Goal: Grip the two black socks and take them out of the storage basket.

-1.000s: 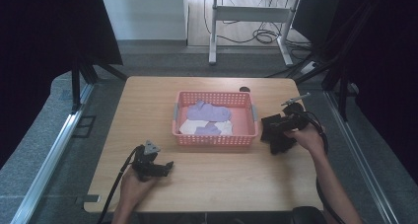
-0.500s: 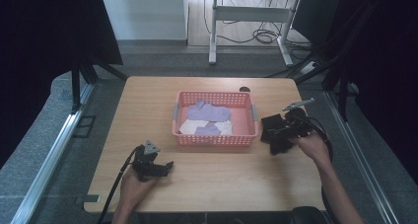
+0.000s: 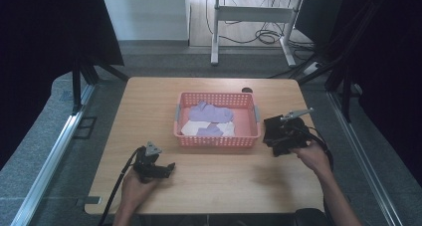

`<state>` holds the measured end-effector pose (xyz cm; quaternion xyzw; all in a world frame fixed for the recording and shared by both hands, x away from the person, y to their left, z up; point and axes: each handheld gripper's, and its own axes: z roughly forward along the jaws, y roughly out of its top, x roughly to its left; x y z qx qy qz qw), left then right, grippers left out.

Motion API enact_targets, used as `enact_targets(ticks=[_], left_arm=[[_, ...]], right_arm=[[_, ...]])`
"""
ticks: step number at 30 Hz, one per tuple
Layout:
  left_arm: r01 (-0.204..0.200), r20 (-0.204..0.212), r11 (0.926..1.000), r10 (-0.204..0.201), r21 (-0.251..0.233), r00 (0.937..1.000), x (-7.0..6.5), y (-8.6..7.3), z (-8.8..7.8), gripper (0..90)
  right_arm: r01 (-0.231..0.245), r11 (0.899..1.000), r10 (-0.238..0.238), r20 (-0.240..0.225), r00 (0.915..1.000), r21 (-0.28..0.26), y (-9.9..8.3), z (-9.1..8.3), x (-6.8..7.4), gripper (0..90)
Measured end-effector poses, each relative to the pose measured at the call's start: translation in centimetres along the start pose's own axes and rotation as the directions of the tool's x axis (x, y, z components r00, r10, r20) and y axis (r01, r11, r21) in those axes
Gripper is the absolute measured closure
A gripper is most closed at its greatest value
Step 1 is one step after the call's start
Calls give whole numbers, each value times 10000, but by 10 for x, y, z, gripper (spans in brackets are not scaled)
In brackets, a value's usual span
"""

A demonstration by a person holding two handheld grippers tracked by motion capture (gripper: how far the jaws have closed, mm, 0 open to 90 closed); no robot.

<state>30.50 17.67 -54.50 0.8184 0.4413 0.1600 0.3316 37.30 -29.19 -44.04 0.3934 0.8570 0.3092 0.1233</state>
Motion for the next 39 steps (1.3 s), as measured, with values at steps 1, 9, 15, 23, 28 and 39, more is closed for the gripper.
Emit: enact_targets(ticks=[1,9,15,23,28,39], left_arm=[[-21,6,10000,21,17,10000,0,0,0,106],[-4,-2,10000,4,0,10000,0,0,0,106],[6,-7,10000,-6,-18,10000,0,0,0,106],[-45,-7,10000,45,1,10000,0,0,0,105],[-36,-7,10000,36,-10,10000,0,0,0,106],[-67,2,10000,67,8,10000,0,0,0,106]], right_arm=[[-3,10000,3,-36,10000,7,-1,2,2,165],[79,10000,-79,-453,9989,-8,-15,17,17,165],[208,9998,-207,-606,9979,6,-28,32,27,165],[358,9994,-354,-848,9958,32,-45,50,39,149],[453,9990,-448,-950,9945,29,-54,62,44,145],[1136,9929,-1154,-527,9919,-353,-65,71,50,124]])
